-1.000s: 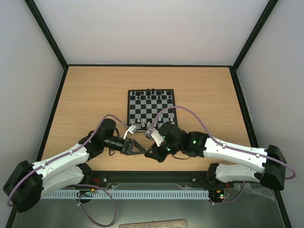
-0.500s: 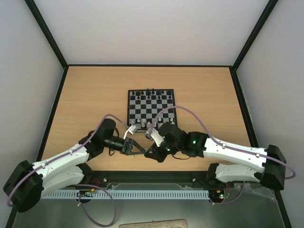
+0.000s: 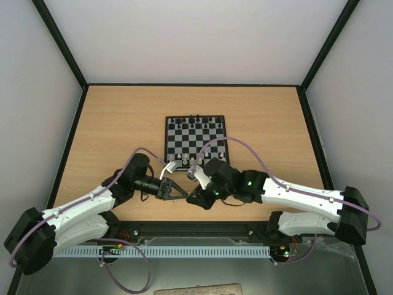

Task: Set up the chess pieces on the board
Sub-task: Adjust the chess piece.

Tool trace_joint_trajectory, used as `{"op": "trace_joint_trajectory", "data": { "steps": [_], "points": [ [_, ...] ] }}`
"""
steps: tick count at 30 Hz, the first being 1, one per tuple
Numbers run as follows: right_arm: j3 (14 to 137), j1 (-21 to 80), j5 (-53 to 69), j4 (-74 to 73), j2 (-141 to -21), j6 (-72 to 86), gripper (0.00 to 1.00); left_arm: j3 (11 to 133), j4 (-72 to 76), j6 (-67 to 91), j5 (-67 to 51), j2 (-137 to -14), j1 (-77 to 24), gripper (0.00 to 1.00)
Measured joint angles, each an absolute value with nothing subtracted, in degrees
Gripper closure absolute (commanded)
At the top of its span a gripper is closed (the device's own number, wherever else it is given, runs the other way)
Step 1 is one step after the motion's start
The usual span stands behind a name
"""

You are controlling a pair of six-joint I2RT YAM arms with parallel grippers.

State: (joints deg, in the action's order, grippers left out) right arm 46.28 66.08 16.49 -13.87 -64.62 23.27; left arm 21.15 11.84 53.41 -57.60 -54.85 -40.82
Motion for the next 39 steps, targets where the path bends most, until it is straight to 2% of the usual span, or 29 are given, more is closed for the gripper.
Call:
{"op": "trace_joint_trajectory", "data": {
  "steps": [5, 11, 18, 25, 35, 39],
  "points": [
    [46.6, 66.1, 15.4, -14.6, -64.8, 23.4, 0.58, 21.1, 11.8, 53.4, -57.4, -55.0, -40.9, 0.94],
    [47.4, 66.1, 12.6, -14.6, -62.8, 24.1, 0.5, 21.1, 11.6, 53.3, -55.7, -55.8, -40.8, 0.95],
    [44.4, 66.0, 7.6, -11.1, -54.4, 28.4, 0.48, 22.9, 13.9, 55.4, -51.4, -56.7, -40.7, 0.96],
    [35.0, 65.6, 3.1, -2.5, -46.9, 34.3, 0.52, 26.3, 21.1, 62.6, -46.1, -58.7, -40.2, 0.98],
    [28.1, 65.0, -2.2, 6.7, -35.9, 41.3, 0.56, 24.6, 29.4, 73.3, -40.0, -58.0, -40.2, 0.96],
    [27.2, 63.5, -3.2, 9.2, -35.0, 43.4, 0.58, 22.4, 30.8, 76.0, -38.4, -56.1, -40.2, 0.96]
  ]
}}
